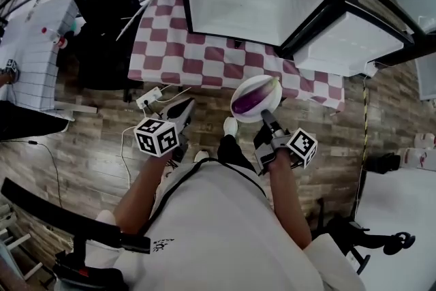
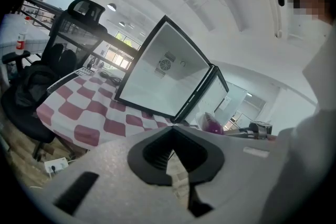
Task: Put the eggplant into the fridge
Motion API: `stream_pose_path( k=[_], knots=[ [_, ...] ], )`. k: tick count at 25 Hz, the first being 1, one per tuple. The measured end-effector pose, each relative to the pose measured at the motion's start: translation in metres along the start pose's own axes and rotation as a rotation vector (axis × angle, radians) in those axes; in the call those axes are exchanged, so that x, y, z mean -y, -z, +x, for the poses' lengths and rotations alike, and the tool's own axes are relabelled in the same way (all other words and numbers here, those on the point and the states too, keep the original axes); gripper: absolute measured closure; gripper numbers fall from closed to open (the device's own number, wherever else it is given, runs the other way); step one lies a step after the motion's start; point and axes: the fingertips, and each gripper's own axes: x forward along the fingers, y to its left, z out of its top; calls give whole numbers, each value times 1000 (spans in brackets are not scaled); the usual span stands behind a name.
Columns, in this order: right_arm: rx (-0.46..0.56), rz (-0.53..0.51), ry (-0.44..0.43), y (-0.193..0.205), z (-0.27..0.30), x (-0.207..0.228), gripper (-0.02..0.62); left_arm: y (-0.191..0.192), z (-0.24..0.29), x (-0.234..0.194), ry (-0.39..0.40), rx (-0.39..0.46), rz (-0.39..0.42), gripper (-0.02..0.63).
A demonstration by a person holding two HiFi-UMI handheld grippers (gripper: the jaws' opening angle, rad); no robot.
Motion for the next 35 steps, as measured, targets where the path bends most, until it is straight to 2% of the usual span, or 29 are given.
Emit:
stream_pose_path(
  k=[11,24,35],
  knots=[
    [-80,-30,-13,-64,67,-15,569,-43,56,-9,-80,53,-15,606],
    [-206,-65,-47,-125,149,-22,569,-71,117,-16,-184,120,-52,606],
    [-286,-84,-46,-141,191,-24,569,-77,143,-26,-270,128,-64,607]
  ],
)
